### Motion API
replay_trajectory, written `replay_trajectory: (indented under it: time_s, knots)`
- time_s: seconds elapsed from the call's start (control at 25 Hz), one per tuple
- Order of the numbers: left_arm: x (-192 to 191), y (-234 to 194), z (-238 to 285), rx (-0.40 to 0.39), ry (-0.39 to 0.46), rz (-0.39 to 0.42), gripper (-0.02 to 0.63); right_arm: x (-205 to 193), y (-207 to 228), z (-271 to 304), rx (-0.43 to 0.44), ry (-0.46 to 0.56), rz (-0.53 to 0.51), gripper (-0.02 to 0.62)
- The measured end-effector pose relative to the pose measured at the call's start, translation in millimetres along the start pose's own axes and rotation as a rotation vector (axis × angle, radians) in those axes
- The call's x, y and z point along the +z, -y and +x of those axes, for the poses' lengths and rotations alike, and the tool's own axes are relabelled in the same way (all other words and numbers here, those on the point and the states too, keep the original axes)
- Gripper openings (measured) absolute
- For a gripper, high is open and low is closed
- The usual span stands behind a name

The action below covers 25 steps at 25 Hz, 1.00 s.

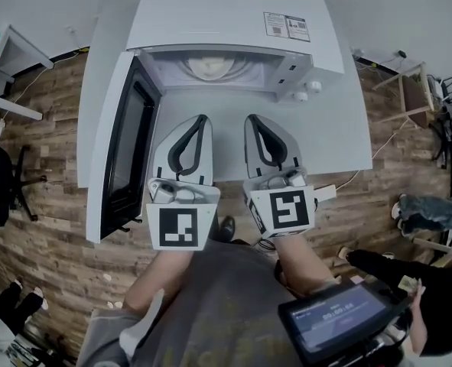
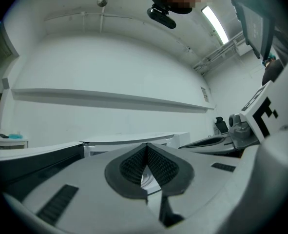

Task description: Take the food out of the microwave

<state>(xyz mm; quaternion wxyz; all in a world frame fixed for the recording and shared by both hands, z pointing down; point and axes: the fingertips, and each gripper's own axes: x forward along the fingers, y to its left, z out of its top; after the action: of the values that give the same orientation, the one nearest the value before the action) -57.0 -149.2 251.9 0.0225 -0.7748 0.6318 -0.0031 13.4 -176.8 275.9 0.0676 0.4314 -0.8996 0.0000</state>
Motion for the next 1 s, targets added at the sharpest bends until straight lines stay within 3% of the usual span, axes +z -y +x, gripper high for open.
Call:
replay_trajectory:
  time_s: [0.64,1.0]
  knots:
    - [-61.7,-26.9,45.3,-0.001,-0.091,-0.021,0.006,-57.8,9.5,76.9,0.018,-0.089,0.053,0.006]
    - [-88.9,-36.0,60.5,0.005,-0.112,-0.010,0.006,-102.0,12.1,108.1,0.037,-0.137,0.134,0.007]
